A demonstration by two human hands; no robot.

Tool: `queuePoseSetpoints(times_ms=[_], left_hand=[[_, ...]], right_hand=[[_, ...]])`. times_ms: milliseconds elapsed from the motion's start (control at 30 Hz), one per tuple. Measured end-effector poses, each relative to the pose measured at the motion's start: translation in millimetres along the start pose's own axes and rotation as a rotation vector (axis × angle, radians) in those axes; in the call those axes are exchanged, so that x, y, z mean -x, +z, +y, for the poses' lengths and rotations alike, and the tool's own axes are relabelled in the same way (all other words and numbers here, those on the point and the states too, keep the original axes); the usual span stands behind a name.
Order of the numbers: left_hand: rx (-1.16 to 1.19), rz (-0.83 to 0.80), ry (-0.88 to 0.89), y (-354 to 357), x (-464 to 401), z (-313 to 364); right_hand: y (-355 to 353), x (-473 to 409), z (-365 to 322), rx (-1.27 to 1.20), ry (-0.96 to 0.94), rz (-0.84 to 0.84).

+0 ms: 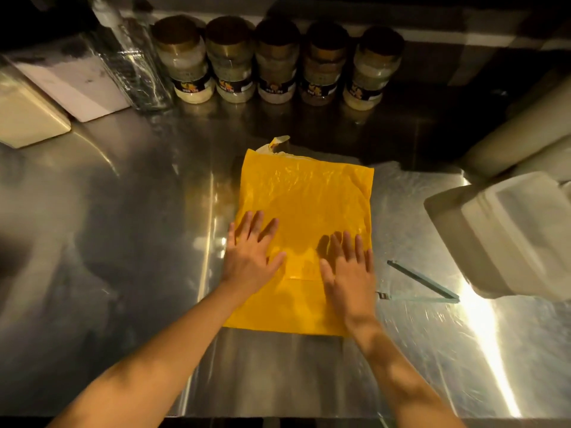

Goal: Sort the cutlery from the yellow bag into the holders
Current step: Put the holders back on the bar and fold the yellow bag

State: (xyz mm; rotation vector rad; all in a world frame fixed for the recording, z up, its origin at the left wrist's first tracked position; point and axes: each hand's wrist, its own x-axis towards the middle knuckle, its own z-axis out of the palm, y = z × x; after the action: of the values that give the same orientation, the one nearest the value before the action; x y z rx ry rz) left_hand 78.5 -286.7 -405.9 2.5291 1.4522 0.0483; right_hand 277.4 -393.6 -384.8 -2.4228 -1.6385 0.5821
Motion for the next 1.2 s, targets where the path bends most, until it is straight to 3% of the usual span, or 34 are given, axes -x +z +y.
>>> queuePoseSetpoints(times_ms=[133, 233, 333, 433, 600, 733, 867, 1100, 1200], left_hand=[[-0.031, -0.033, 0.011, 5, 2, -9], [0.043, -0.005, -0.008, 1, 2, -9], [0.233, 0.117, -0.334, -9, 1, -12], [0.427, 0.174, -0.611, -23, -8, -15], [0.473, 0.173, -0.627, -37, -18, -15], [0.791, 0.208, -0.55, -60, -17, -21], [1.052, 0.158, -0.517, -80, -12, -33], [1.2, 0.196, -0.509, -106, -6, -36], [1.394, 0.09, -0.541, -113, -1, -35]], right_hand=[[18, 12, 20, 0.084, -0.002, -0.006], [12, 11, 17, -0.044, 0.078, 0.078], [-4, 0, 10, -0.259, 0.251, 0.217], [-18, -25, 14, -0.438, 0.414, 0.237], [-44, -49, 20, -0.642, 0.473, 0.021], [-57, -50, 21, -0.908, 0.46, 0.057], [-73, -45, 15, -0.994, 0.413, 0.095], [-80, -34, 10, -1.096, 0.445, 0.181], [-93, -22, 7, -1.249, 0.389, 0.11]])
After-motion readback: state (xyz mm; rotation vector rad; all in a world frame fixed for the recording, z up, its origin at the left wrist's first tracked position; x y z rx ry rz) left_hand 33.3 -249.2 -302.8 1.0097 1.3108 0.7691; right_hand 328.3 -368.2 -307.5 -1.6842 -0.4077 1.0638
